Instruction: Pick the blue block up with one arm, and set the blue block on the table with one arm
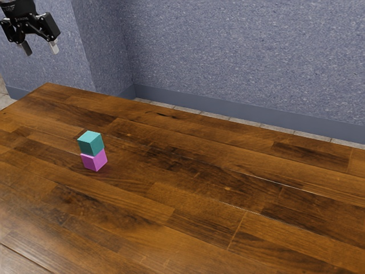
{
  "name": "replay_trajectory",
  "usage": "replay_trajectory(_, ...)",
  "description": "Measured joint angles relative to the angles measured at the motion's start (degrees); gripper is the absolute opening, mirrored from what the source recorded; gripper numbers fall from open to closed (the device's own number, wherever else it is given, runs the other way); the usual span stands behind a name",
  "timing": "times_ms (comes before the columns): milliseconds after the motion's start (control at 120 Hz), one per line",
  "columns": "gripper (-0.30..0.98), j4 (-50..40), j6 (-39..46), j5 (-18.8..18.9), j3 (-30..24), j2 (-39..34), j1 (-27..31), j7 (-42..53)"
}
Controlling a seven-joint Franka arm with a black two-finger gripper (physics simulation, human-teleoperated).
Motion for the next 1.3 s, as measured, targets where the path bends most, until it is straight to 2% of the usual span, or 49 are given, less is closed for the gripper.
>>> replay_trajectory(167, 0.67, 0.0, 0.0, 0.0, 0.0, 0.0, 0.0, 0.0)
replay_trajectory(217, 0.67, 2.4, -0.3, 0.3, -0.3, -2.0, -0.4, 0.3)
replay_trajectory(300, 0.67, 5.4, -1.5, 2.2, -1.0, -9.0, -3.9, 1.6)
replay_trajectory(367, 0.66, 5.2, -2.9, 5.8, -0.8, -8.4, -5.9, 2.5)
replay_trajectory(433, 0.66, 1.7, -4.8, 8.9, 0.6, -5.8, -8.2, 3.5)
replay_trajectory(517, 0.66, -7.9, -3.0, 9.8, 1.0, -4.2, -8.6, 5.2)
replay_trajectory(642, 0.66, -21.1, 6.1, 8.8, 1.5, -3.3, -3.0, 7.5)
replay_trajectory(850, 0.66, -23.7, 16.7, 7.8, 1.7, 2.9, 5.1, 11.6)
replay_trajectory(975, 0.66, -24.0, 21.0, 5.7, 1.3, 6.9, 5.1, 13.8)
replay_trajectory(1150, 0.66, -25.1, 25.7, 3.1, 0.6, 8.7, 3.8, 16.2)
replay_trajectory(1300, 0.66, -18.8, 27.5, 1.4, -2.2, 14.0, 3.8, 17.7)
